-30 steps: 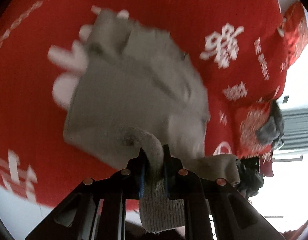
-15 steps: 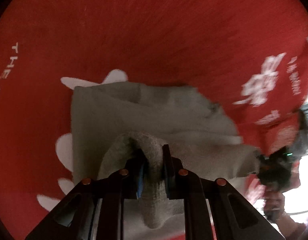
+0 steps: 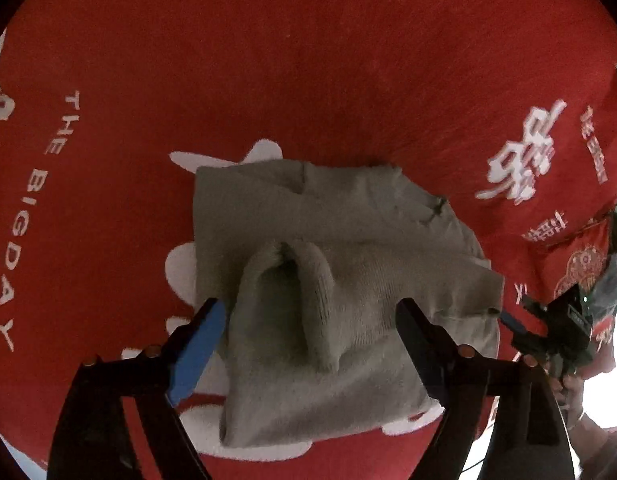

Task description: Fold small clothes

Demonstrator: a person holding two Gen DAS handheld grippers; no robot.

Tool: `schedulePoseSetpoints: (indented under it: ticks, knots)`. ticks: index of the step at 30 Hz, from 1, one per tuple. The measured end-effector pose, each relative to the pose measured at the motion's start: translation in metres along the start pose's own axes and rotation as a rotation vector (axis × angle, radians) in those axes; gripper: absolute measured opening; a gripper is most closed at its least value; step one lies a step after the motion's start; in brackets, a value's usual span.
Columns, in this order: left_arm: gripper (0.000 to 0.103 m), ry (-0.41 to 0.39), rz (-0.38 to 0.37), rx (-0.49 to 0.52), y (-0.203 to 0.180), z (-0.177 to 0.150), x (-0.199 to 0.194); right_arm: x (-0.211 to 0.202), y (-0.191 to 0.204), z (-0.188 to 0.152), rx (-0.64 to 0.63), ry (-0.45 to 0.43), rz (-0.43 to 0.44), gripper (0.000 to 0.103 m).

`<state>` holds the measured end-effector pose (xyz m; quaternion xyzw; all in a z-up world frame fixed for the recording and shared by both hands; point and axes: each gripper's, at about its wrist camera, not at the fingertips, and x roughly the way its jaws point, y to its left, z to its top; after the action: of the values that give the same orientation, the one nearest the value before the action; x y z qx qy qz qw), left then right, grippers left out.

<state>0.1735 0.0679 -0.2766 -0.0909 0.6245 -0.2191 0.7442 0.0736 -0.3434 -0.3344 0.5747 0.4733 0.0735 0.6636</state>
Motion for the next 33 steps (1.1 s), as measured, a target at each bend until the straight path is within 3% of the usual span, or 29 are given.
schedulePoseSetpoints:
  ticks: [1,2,4,7,10,15,19,22,23,26,33]
  knots:
    - [0.087,0.036,0.003,0.015,-0.004,-0.007,0.006,-0.001,0.000,-0.007,-0.010,0.017,-0.013,0.042]
    - [0.087,0.059,0.005,0.027,-0.007,-0.012,0.013,0.001,0.001,-0.011,-0.026,0.038,-0.031,0.025]
    - [0.087,0.119,0.012,0.071,-0.020,-0.023,0.034,0.012,0.006,-0.019,-0.116,0.108,-0.096,0.015]
    - [0.087,0.178,0.016,0.122,-0.042,-0.031,0.065,0.040,0.014,-0.017,-0.219,0.181,-0.181,0.014]
    - [0.087,0.132,0.006,0.108,-0.059,-0.016,0.076,0.058,0.026,-0.006,-0.285,0.187,-0.210,0.014]
    - [0.087,0.017,0.062,0.044,-0.056,0.032,0.078,0.065,0.044,0.035,-0.308,0.106,-0.214,0.014]
    - [0.087,-0.071,0.149,-0.005,-0.044,0.065,0.068,0.060,0.057,0.068,-0.340,0.000,-0.301,0.015]
    - [0.087,-0.125,0.175,0.001,-0.041,0.069,0.046,0.051,0.065,0.079,-0.335,-0.038,-0.307,0.016]
    - [0.087,-0.135,0.178,0.013,-0.040,0.065,0.037,0.047,0.067,0.079,-0.335,-0.047,-0.302,0.022]
    - [0.087,-0.103,0.208,0.062,-0.037,0.053,0.032,0.038,0.068,0.071,-0.352,-0.042,-0.310,0.039]
    - [0.087,0.023,0.278,0.095,-0.027,0.012,0.059,0.062,0.048,0.057,-0.350,0.088,-0.346,0.039]
